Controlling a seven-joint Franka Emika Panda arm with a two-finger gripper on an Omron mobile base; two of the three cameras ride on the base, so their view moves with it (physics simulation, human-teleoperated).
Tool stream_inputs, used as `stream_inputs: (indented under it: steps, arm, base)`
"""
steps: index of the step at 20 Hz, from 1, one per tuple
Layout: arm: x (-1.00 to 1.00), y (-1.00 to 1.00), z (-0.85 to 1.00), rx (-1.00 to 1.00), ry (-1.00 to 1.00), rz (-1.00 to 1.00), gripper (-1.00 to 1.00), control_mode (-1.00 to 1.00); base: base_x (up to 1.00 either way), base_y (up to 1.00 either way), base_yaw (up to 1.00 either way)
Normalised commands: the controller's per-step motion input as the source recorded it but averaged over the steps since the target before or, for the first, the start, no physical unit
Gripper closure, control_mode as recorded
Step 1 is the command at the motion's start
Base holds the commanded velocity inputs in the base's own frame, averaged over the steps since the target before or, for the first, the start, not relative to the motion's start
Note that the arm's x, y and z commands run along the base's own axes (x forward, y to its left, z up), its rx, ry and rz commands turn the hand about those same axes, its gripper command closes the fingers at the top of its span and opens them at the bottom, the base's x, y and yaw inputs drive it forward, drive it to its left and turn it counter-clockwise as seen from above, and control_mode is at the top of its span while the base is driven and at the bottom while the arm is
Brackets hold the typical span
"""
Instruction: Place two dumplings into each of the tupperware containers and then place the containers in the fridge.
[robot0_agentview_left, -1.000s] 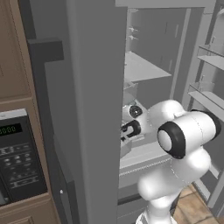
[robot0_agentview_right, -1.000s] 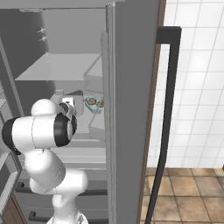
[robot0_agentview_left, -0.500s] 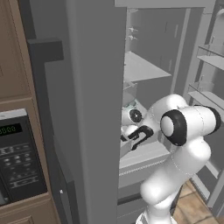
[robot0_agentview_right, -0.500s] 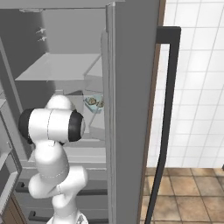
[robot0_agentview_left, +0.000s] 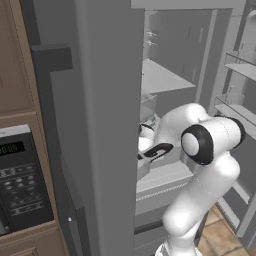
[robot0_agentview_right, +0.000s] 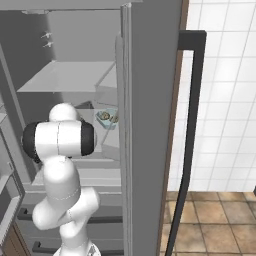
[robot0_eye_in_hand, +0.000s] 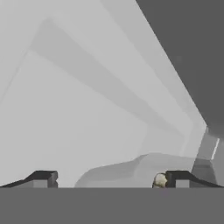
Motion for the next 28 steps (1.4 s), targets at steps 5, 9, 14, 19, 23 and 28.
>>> stream_inputs:
  steps: [5, 9, 14, 19, 23, 28]
  arm:
    - [-0.50, 0.57, 0.13, -0.18, 0.06, -0.04, -1.00, -1.00]
    - [-0.33, -0.26, 0.87, 0.08, -0.11, -0.07, -1.00, -1.00]
    - [-0.97, -0.98, 0.45, 0.20, -0.07, -0.12, -1.00, -1.00]
    - [-1.00, -1.00, 0.39, 0.25, 0.00, -0.10, -1.00, -1.00]
    - [-1.00, -0.98, 0.36, 0.11, 0.00, -0.21, -1.00, -1.00]
    - [-1.00, -0.74, -0.07, -0.04, 0.00, -0.35, -1.00, -1.00]
  base:
    - [0.00, 0.00, 0.00]
    - [0.00, 0.00, 0.00]
    - [0.00, 0.00, 0.00]
    - [0.00, 0.00, 0.00]
    - [0.00, 0.00, 0.00]
    - [0.00, 0.00, 0.00]
